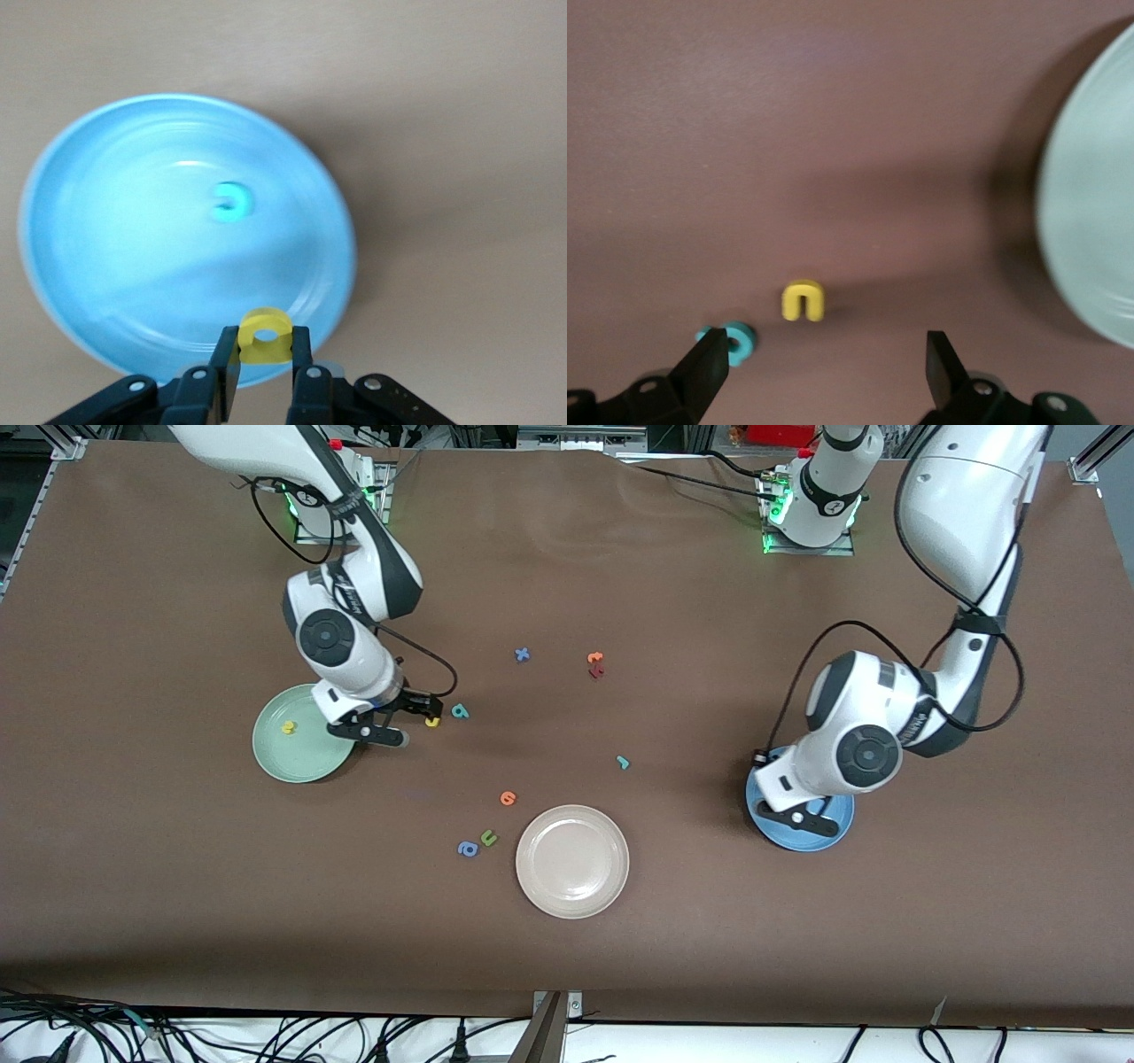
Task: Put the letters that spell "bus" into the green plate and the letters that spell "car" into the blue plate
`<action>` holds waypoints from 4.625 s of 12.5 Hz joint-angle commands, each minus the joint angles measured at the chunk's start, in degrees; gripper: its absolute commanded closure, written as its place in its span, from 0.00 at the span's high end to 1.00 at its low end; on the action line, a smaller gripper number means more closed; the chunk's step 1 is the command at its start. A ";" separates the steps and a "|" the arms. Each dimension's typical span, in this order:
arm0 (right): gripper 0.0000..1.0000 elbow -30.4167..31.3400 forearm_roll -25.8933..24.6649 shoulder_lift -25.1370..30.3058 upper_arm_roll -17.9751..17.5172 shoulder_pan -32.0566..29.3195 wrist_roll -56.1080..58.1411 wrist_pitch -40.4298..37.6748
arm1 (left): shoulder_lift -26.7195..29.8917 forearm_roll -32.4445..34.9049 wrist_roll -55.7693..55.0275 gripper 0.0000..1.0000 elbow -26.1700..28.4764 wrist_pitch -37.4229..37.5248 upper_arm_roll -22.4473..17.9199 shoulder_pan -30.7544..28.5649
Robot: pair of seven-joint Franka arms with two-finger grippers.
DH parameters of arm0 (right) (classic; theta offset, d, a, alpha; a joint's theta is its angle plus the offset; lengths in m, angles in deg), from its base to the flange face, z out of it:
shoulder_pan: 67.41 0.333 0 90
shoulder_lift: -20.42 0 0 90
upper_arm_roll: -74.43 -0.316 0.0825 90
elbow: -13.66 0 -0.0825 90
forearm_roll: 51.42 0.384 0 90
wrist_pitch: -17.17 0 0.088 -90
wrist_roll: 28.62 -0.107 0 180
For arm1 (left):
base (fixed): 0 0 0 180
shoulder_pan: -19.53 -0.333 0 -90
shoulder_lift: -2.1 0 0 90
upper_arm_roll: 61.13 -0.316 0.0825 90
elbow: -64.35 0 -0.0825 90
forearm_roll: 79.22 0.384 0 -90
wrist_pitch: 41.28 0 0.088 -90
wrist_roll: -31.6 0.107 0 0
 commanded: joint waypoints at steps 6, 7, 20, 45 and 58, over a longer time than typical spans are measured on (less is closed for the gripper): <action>0.79 0.23 -0.55 -3.62 1.02 1.40 -3.62 5.28 | 0.20 1.01 0.92 1.00 -0.19 -0.37 3.07 1.37; 0.73 0.23 -0.55 -4.14 1.02 1.57 -3.71 5.46 | -0.93 0.91 1.01 1.00 -1.41 -1.16 5.00 1.54; 0.43 0.93 -0.73 -6.08 0.85 1.75 -5.03 7.30 | -10.96 -5.26 -19.89 0.94 -6.08 -17.25 7.22 14.45; 0.37 3.83 -0.37 -0.19 20.80 0.78 33.90 -4.30 | -4.91 4.77 -18.26 0.18 -5.99 -3.58 7.31 7.53; 0.99 -6.19 0.24 2.45 2.18 2.62 -6.12 -14.08 | 7.03 2.78 -1.71 1.00 -7.13 12.00 9.68 -5.31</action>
